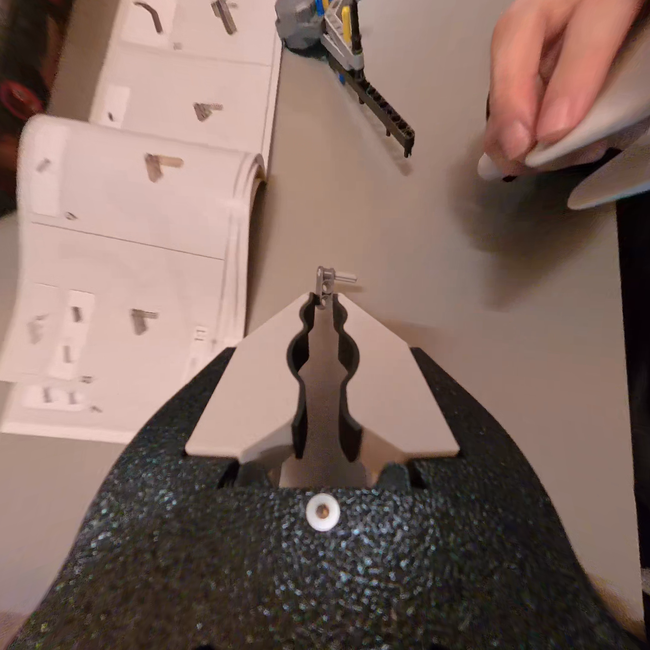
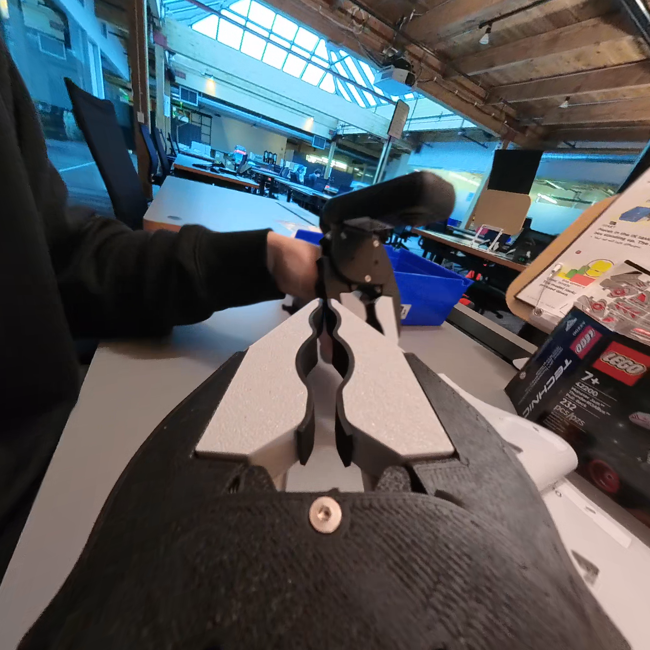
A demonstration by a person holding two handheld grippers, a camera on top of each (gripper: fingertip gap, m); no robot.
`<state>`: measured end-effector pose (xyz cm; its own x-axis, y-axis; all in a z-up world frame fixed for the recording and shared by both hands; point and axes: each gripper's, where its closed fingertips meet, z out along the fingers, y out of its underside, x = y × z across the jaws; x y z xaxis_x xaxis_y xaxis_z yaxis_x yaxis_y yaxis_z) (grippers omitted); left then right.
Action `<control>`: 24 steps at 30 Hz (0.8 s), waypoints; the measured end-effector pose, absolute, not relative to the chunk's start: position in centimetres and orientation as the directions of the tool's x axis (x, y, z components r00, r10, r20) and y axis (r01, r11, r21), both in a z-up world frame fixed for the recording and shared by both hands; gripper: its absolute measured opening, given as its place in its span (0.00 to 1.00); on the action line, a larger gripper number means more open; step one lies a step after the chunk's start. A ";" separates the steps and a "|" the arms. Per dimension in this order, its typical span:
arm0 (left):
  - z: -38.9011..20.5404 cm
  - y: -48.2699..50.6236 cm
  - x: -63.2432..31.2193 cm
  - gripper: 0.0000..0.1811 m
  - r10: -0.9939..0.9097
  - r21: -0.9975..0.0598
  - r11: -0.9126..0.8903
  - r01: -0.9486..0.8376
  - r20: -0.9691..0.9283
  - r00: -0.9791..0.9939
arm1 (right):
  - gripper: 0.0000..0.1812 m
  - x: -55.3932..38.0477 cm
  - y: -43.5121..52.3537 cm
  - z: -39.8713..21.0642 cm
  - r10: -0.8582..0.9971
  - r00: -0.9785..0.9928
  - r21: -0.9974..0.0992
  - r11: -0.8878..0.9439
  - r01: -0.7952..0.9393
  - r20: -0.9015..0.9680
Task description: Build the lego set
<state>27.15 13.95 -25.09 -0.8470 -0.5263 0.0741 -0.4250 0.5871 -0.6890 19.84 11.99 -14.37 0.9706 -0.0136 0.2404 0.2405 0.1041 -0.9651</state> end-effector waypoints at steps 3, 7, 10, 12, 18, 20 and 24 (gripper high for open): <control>-26.8 13.6 26.6 0.04 -0.538 -0.676 0.574 -0.463 0.116 -0.835 | 0.00 19.8 10.8 -14.9 0.009 0.981 -0.969 0.160 0.190 0.194; -27.6 13.4 26.4 0.04 -0.536 -0.660 0.585 -0.471 0.121 -0.835 | 0.00 18.5 10.1 -13.9 0.104 0.980 -0.950 0.281 0.136 0.171; -28.1 13.5 26.4 0.04 -0.544 -0.648 0.592 -0.478 0.117 -0.831 | 0.00 18.6 10.8 -14.9 0.132 0.978 -0.964 0.233 0.129 0.163; -28.2 13.5 26.3 0.04 -0.540 -0.652 0.593 -0.472 0.112 -0.834 | 0.00 18.7 10.7 -14.7 0.130 0.980 -0.962 0.245 0.118 0.153; -27.9 13.9 26.5 0.13 -0.556 -0.663 0.593 -0.458 0.074 -0.828 | 0.00 18.5 10.8 -14.6 0.165 0.978 -0.964 0.254 0.080 0.125; -27.0 14.3 26.4 0.14 -0.569 -0.689 0.574 -0.443 0.054 -0.821 | 0.00 18.1 11.0 -14.6 0.191 0.973 -0.964 0.256 0.075 0.126; -22.8 15.7 25.9 0.13 -0.590 -0.783 0.503 -0.367 0.000 -0.808 | 0.00 17.2 12.2 -14.4 0.246 0.963 -0.965 0.257 0.042 0.108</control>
<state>25.86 15.73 -22.81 -0.8077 -0.5896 -0.0004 -0.3666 0.5027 -0.7828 17.19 12.24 -14.35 0.9631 0.2465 0.1080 0.0424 0.2570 -0.9655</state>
